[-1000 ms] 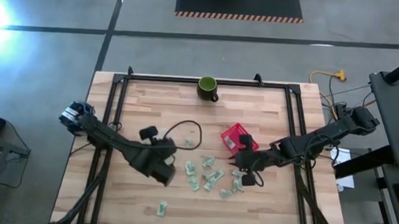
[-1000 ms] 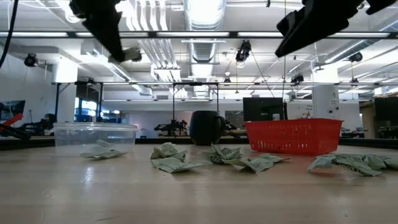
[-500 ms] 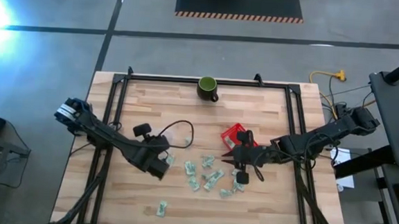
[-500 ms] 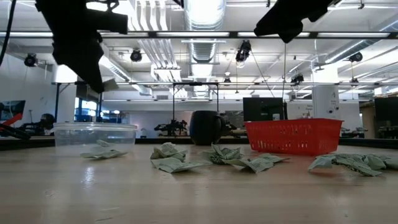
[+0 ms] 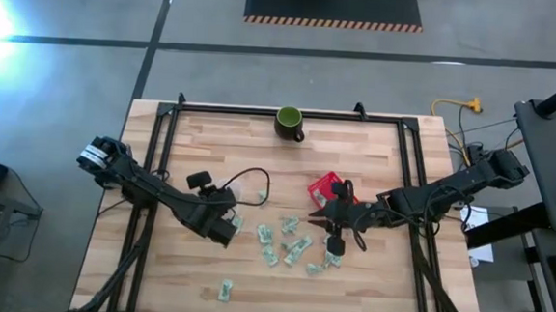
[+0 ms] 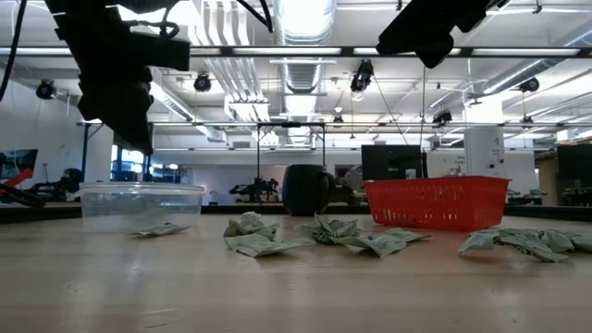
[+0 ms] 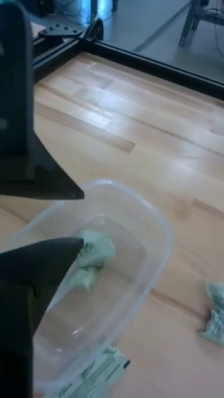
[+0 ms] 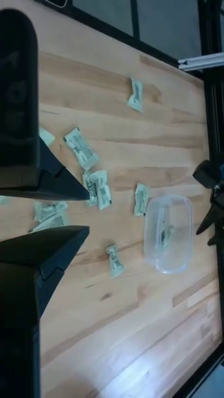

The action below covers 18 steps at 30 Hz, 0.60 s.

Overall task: Pick and place items into bin
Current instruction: Put the stevia packet into the red basket

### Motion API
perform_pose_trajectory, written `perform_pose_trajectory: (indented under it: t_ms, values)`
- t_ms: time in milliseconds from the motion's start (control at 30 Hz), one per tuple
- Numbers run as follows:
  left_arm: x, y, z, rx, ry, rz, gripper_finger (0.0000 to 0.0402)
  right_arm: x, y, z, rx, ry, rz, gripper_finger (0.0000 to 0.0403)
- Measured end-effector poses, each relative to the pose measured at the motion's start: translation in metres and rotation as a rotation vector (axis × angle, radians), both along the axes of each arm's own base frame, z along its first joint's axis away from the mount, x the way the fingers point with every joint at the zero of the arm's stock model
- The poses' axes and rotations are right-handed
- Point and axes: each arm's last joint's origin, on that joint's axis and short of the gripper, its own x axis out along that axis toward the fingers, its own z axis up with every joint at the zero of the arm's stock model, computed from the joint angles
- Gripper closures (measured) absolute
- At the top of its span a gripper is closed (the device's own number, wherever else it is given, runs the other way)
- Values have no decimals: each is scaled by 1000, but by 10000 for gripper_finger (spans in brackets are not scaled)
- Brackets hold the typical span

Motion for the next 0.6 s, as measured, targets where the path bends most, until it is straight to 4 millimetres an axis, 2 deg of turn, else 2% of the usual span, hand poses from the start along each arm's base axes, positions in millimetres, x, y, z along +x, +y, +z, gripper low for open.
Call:
perform_pose_trajectory:
  t_ms: [167,333,600]
  values:
    - [1,2,0,5,19,-16,275,0,0,0,19,-1,-13,335]
    - [5,0,7,-19,24,-52,270,-3,2,-5,89,73,49,335]
    - [10,-1,15,-9,-23,-53,269,-8,15,-34,142,325,204,335]
